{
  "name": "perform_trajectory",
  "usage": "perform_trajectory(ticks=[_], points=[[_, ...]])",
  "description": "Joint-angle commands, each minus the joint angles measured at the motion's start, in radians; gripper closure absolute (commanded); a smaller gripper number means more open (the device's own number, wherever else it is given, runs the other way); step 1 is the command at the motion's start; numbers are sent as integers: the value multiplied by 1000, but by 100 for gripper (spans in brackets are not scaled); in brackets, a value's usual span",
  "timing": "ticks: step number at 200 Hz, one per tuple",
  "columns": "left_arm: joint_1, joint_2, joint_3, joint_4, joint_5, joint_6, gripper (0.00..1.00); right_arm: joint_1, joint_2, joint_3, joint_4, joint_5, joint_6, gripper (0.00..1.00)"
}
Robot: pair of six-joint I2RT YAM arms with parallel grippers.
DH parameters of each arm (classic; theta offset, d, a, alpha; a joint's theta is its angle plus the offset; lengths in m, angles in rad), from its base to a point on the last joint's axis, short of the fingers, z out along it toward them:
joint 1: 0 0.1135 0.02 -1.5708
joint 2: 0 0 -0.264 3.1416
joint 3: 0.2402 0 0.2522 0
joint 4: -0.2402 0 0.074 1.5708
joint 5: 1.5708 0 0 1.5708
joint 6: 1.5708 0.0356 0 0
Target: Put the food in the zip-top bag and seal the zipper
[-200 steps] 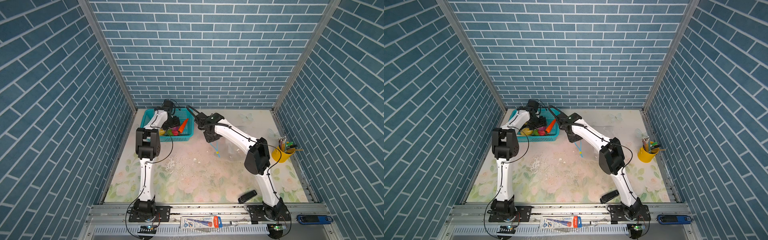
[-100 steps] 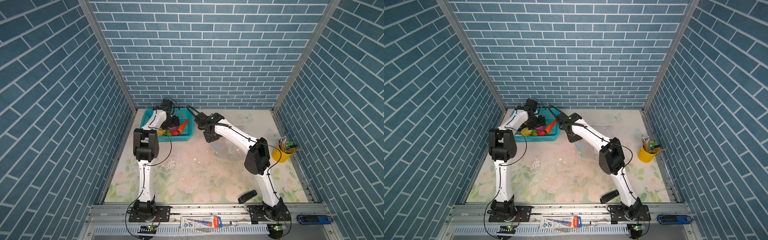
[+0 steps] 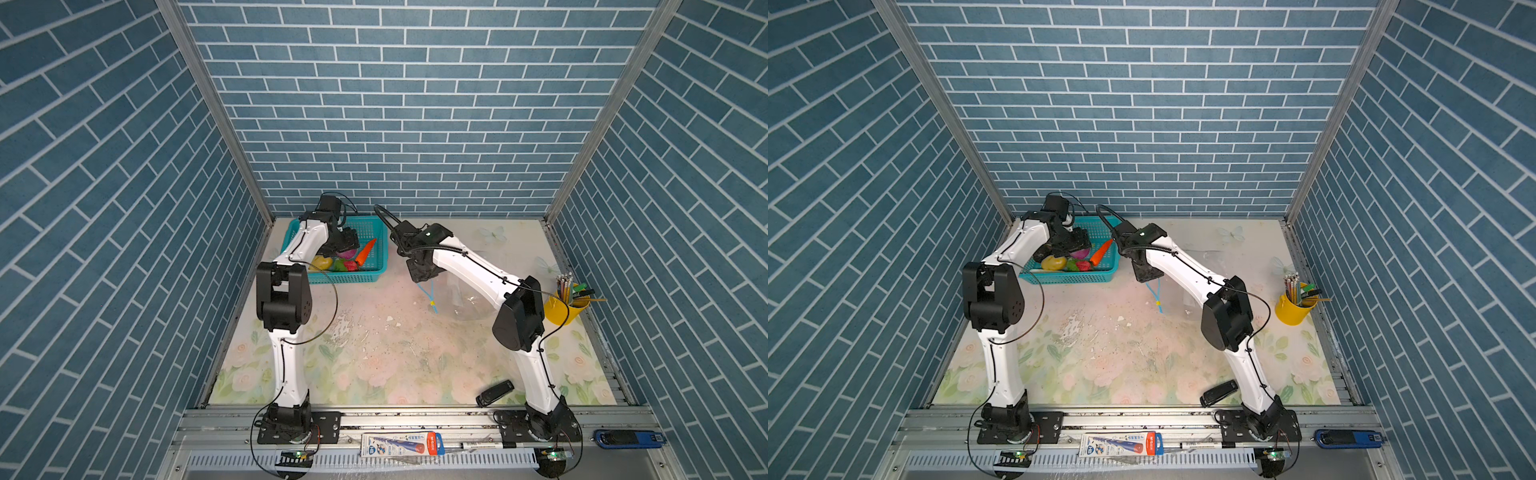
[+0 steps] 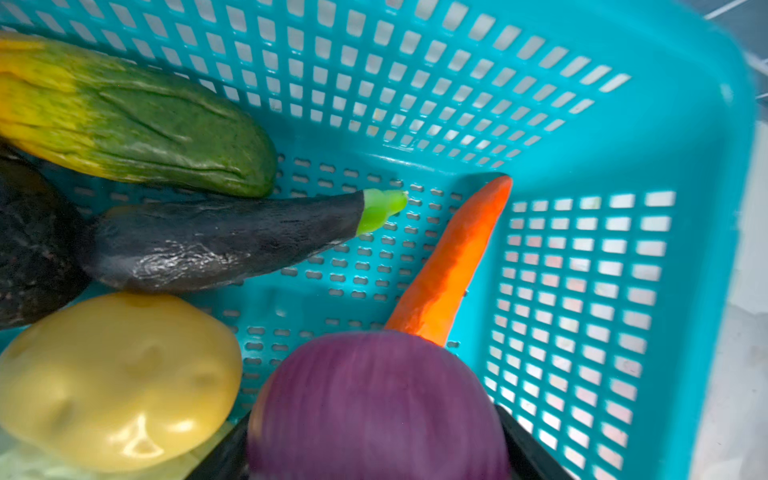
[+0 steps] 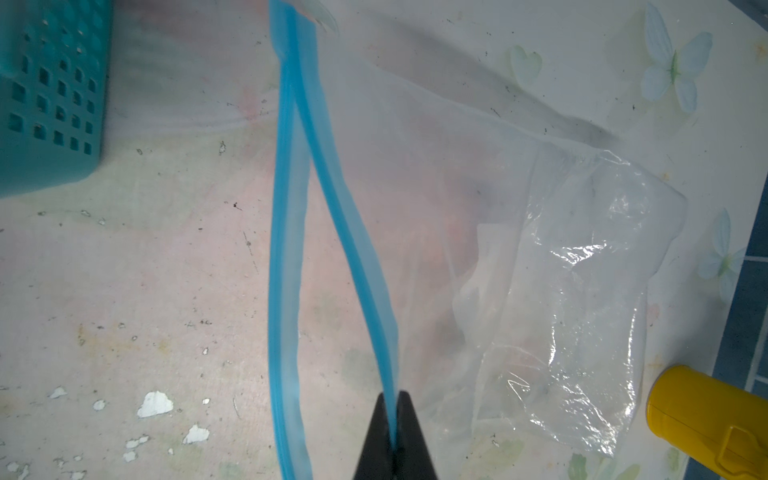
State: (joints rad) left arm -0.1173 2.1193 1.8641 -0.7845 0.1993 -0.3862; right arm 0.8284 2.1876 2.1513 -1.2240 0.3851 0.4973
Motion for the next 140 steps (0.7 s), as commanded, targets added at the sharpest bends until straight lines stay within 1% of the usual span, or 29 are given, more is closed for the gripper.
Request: perform_trajectory(ticks=[1, 41, 79, 119, 140], points=[[-4, -68, -60, 45, 51, -27, 37, -4, -45, -20, 1, -19, 24, 100], [-11, -154, -160, 93, 97, -53, 38, -6, -52, -21, 4, -30, 31, 100], [-18, -239, -249, 148, 170, -89, 39, -9, -65, -28, 23, -62, 42, 100], [-31, -343, -377, 249, 261, -143, 40, -17, -89, -59, 59, -83, 50, 100], [-46, -402, -459, 329, 313, -182, 41, -20, -95, -68, 66, -91, 58, 100]])
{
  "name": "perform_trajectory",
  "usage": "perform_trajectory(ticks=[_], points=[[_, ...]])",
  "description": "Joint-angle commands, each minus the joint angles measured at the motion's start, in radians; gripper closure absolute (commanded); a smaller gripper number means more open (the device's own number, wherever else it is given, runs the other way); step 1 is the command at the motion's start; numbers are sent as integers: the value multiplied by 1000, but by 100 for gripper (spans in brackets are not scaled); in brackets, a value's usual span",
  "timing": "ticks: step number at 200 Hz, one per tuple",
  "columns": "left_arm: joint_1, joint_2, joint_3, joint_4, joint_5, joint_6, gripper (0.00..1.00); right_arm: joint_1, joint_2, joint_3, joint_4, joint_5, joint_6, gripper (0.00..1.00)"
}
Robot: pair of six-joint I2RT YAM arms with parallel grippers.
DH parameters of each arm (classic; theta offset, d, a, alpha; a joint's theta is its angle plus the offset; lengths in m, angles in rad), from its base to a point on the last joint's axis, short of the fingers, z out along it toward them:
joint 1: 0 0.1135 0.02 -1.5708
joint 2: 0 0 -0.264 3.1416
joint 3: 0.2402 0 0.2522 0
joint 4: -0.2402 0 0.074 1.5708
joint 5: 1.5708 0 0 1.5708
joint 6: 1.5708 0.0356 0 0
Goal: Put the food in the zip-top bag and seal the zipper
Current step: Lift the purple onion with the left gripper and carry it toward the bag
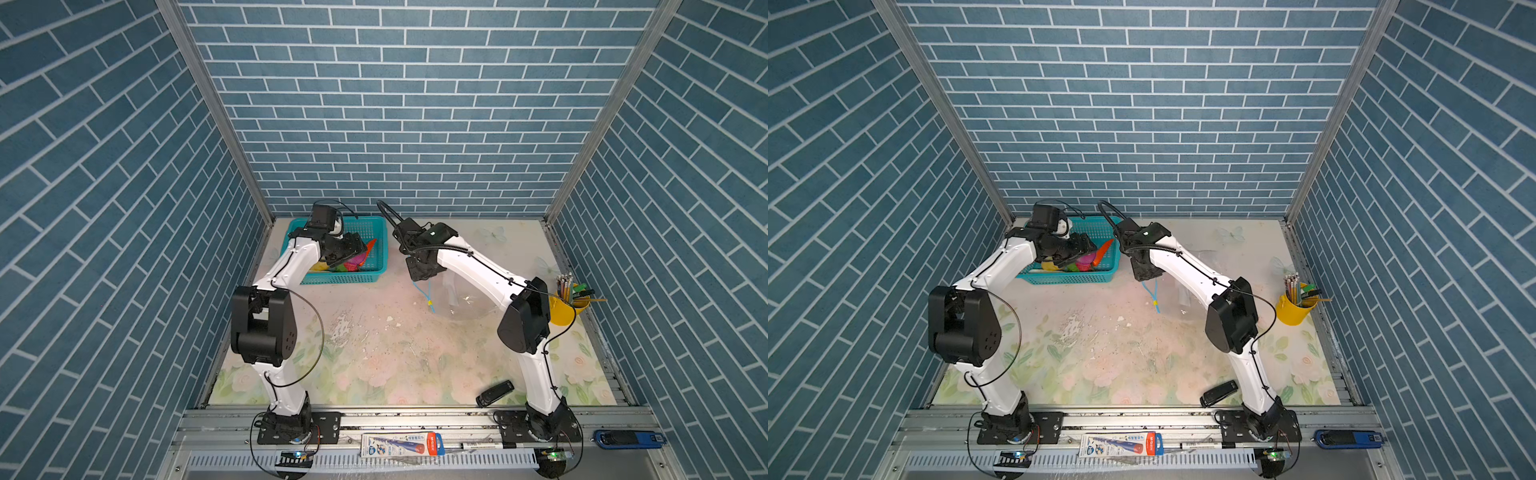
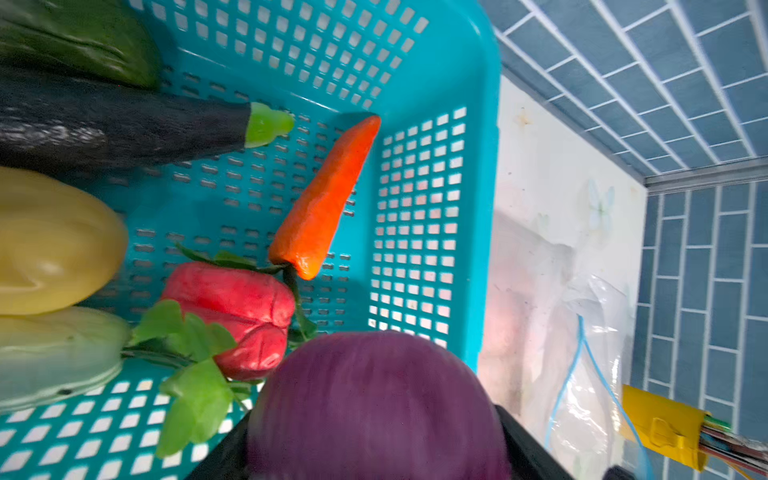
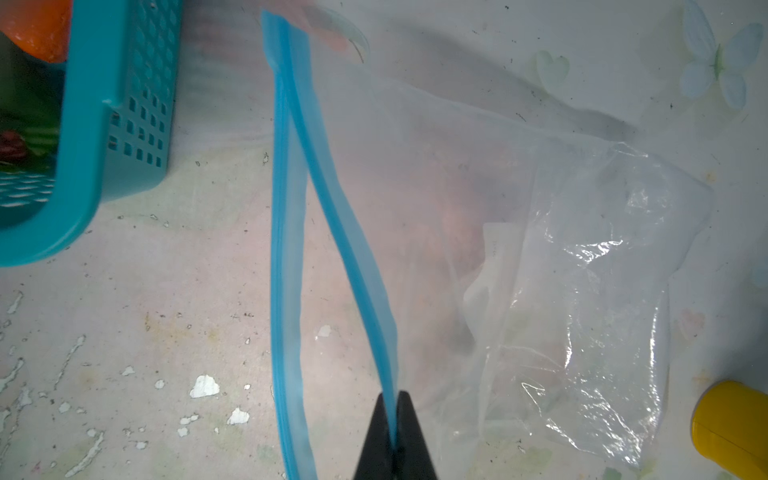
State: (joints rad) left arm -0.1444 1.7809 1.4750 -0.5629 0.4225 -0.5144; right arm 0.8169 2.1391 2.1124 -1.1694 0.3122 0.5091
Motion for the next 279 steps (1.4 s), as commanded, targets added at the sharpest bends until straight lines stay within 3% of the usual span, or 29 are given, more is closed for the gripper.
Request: perform_trajectory(ticks=[1, 79, 137, 279], points=[[-21, -66, -74, 111, 92, -57, 41, -9, -47, -29, 11, -19, 46, 100], [-146, -185, -255, 445, 199, -235, 43, -19, -85, -74, 86, -78, 73, 100], [-240, -165, -290, 639, 248, -360, 43, -36, -151, -164, 182, -100, 87, 100], [-256, -76, -363, 854, 290, -480, 43, -58, -264, -281, 310, -181, 112, 100]])
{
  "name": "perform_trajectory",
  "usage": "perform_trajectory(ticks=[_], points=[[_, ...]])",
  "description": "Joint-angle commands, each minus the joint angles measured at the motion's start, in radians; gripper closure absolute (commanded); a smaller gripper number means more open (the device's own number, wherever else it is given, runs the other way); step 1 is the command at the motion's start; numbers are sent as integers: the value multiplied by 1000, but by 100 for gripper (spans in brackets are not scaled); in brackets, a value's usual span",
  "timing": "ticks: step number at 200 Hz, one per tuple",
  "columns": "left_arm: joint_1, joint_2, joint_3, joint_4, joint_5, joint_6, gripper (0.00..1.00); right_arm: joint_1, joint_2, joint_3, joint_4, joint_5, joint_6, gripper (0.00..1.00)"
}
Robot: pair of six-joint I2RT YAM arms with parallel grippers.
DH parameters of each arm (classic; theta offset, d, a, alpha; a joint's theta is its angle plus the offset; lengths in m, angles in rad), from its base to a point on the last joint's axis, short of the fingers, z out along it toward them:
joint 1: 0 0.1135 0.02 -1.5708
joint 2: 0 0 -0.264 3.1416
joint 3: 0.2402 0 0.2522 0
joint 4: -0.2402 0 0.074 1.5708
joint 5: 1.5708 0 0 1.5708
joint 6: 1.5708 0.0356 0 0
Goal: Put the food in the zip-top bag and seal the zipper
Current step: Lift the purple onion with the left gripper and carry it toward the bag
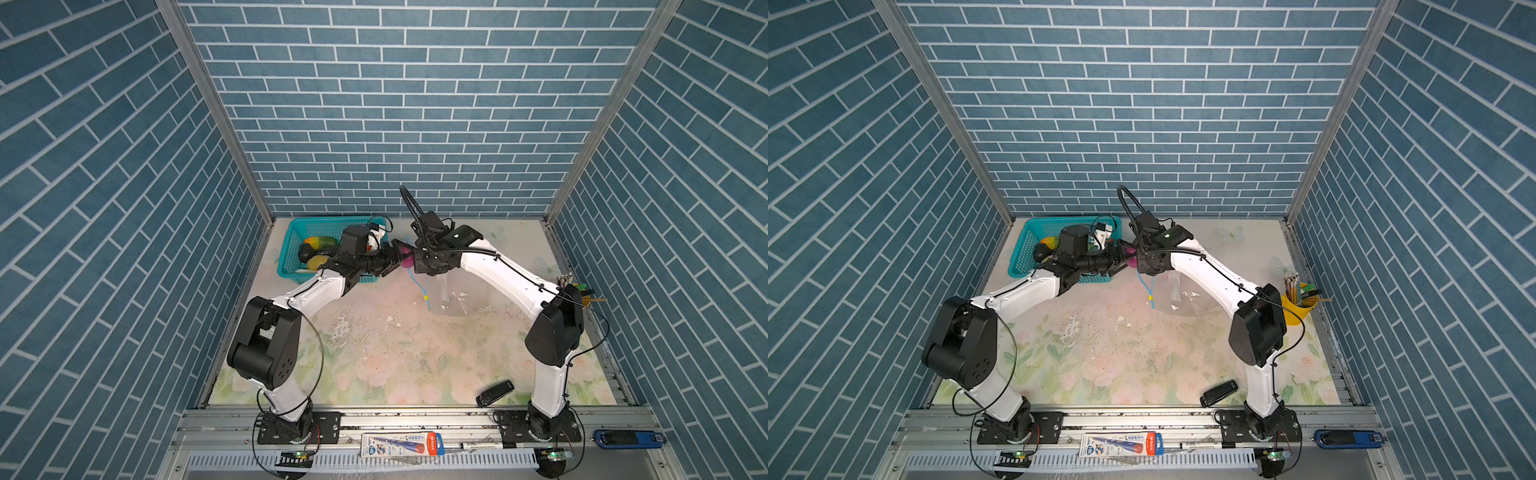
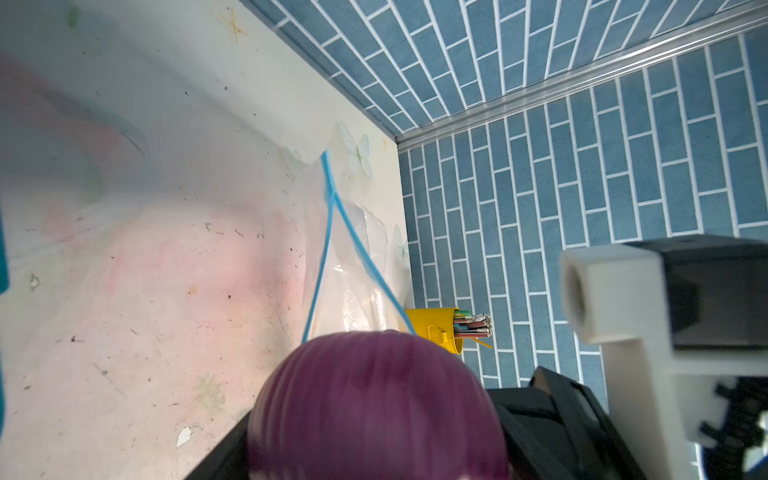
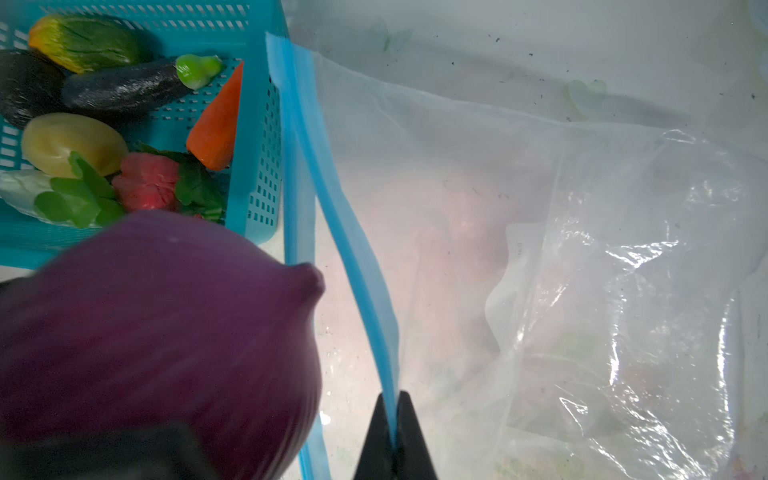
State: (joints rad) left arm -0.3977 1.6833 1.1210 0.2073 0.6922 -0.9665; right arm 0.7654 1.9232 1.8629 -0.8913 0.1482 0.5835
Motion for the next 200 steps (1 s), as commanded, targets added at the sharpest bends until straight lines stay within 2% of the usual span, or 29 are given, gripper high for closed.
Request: perform_trajectory(ticks=[1, 84, 106, 200], points=[[-3, 22, -9, 85, 21, -30, 43, -6, -48, -32, 32, -17, 37, 100], [-21, 26, -25, 110, 28, -52, 43, -12, -66, -53, 55, -35, 44, 100], [-11, 20, -28, 53, 35, -6, 43, -12, -74, -58, 59, -36, 39, 100], [-18, 23, -27, -21, 24, 46, 43, -16, -96, -83, 94, -47, 44, 100]])
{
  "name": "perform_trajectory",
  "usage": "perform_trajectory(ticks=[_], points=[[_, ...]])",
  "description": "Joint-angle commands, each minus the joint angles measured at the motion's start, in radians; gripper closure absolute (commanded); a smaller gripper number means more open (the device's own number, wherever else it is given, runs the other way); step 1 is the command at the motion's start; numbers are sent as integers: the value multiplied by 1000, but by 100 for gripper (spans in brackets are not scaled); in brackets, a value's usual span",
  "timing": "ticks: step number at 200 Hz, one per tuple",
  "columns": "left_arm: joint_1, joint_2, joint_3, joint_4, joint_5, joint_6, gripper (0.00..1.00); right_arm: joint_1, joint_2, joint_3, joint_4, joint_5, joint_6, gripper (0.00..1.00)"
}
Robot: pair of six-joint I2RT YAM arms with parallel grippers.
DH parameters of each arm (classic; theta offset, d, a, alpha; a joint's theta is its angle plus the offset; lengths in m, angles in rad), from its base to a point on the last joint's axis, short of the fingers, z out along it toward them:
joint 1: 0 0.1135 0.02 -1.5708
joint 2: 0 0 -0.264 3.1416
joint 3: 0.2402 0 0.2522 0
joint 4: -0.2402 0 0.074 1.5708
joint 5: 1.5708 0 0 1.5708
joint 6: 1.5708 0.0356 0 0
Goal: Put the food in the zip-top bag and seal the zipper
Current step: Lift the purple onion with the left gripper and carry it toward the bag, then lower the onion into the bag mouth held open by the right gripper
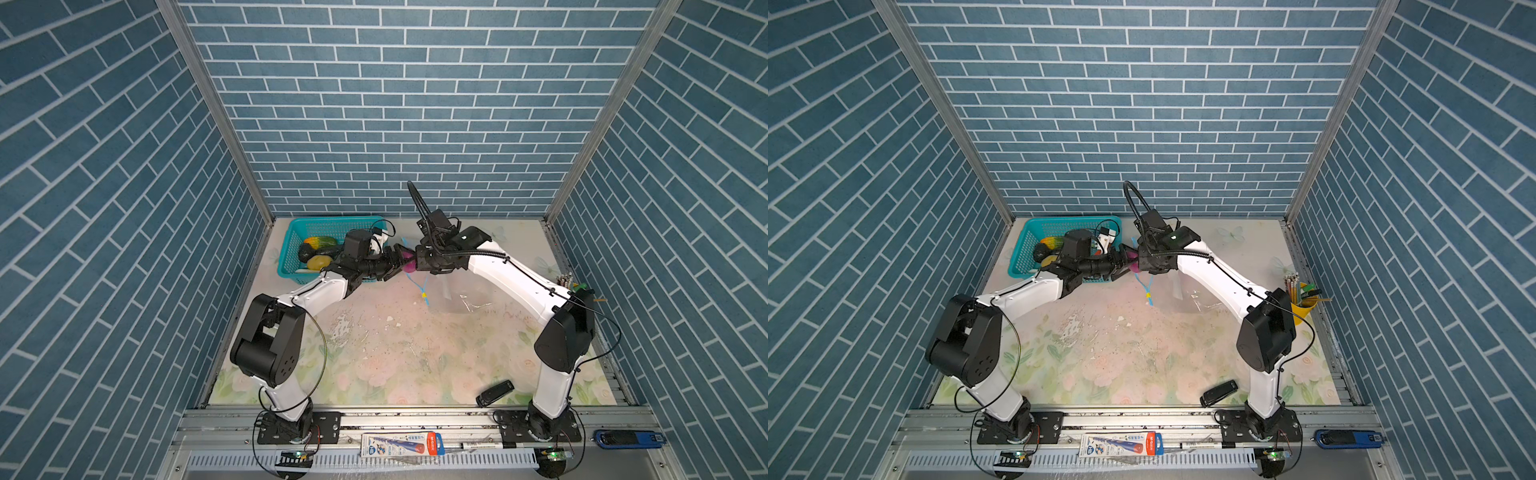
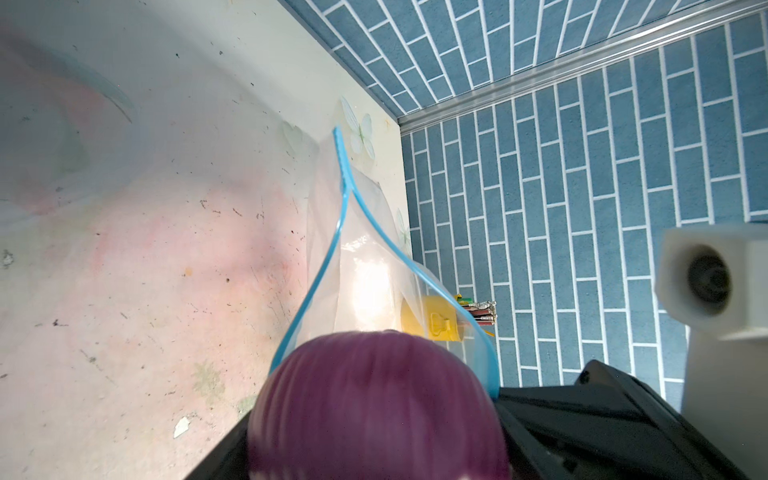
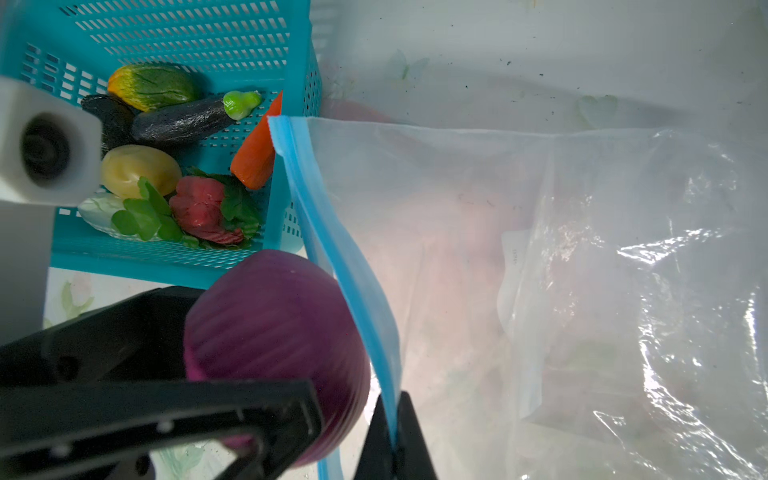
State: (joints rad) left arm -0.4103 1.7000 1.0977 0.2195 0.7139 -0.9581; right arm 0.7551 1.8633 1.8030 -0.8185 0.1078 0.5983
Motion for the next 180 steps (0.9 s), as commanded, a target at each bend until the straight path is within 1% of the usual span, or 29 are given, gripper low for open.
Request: perform_trajectory(ticks=[1, 72, 136, 180], points=[[-5, 7, -4, -34, 2, 38, 43, -5, -36, -22, 21, -8, 29, 100], [-19, 6, 25, -118, -16, 94, 42, -8, -36, -30, 33, -17, 31, 100], [-38, 8, 36, -123, -16, 98, 42, -10, -44, -40, 47, -26, 34, 100], [-36, -31, 30, -61, -1, 100, 43, -26, -65, -85, 81, -48, 51, 100]])
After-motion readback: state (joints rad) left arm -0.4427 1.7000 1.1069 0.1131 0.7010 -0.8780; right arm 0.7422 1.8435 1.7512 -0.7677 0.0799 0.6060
